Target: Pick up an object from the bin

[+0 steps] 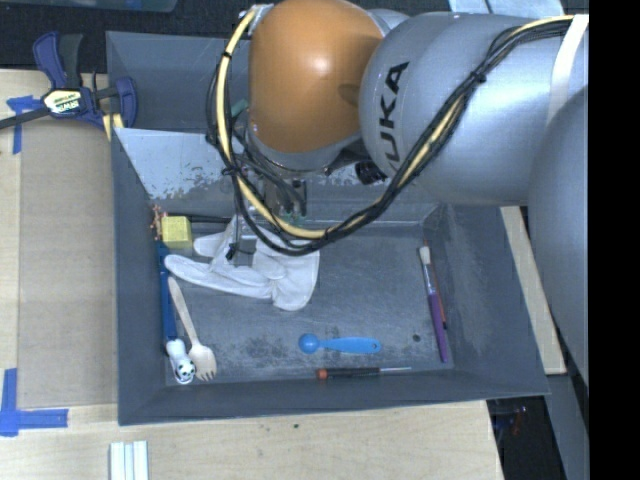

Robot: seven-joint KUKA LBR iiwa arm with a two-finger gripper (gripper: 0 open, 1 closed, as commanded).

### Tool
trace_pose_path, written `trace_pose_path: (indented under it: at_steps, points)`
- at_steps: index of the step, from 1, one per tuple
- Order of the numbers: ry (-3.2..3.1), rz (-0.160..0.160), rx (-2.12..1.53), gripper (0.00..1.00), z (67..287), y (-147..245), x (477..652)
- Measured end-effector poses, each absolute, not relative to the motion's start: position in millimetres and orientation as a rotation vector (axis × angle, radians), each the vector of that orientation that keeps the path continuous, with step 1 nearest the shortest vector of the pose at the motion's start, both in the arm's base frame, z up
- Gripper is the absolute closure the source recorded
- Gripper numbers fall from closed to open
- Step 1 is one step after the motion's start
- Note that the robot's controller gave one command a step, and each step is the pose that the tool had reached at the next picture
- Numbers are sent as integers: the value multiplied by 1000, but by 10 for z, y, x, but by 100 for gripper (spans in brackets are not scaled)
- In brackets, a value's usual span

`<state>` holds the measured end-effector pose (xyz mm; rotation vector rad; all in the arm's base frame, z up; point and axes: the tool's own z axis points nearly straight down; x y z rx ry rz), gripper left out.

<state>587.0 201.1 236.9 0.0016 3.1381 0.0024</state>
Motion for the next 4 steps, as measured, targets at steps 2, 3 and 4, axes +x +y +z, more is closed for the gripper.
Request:
trace_pose_path:
  at_steps: [2, 3, 4]
  points:
    - [3108, 8, 380, 0, 1538, 2050, 5986]
    - [3126, -2, 341, 0, 989, 2007, 5839]
    - [2966, 22, 974, 0, 717, 2250, 5776]
